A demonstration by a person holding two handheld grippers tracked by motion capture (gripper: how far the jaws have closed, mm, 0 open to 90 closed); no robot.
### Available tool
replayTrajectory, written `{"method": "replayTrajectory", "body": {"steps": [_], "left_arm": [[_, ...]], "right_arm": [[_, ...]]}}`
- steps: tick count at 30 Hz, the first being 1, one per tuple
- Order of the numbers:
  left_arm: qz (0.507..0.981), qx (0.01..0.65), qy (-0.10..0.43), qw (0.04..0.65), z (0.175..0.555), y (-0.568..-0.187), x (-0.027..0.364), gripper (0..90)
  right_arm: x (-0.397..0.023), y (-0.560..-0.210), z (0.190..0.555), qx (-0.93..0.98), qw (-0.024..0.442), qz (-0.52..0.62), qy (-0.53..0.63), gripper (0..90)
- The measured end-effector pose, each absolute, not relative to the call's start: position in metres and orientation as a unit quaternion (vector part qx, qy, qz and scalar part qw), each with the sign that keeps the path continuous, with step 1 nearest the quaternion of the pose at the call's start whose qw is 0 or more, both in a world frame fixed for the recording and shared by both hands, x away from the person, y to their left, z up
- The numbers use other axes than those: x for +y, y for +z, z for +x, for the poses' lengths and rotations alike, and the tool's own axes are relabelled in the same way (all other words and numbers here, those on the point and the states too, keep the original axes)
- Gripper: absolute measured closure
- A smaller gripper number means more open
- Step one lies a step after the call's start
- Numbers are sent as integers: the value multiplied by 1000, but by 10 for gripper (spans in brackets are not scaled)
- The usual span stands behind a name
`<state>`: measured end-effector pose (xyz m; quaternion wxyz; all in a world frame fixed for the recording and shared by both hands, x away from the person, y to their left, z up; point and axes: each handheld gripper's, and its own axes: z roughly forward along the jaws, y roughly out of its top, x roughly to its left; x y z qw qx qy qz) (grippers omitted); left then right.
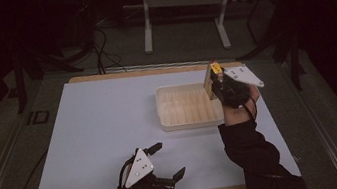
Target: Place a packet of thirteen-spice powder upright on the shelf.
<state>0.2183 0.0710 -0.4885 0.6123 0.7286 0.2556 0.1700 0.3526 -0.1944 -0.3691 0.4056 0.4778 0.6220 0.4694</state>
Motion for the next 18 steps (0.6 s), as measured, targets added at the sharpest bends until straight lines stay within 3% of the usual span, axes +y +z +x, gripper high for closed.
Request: {"method": "replayTrajectory", "body": {"steps": [18], "left_arm": [[726,262,175,611,220,-495,68,23]], "right_arm": [[-189,-408,367,621,406,501,445,677]]}}
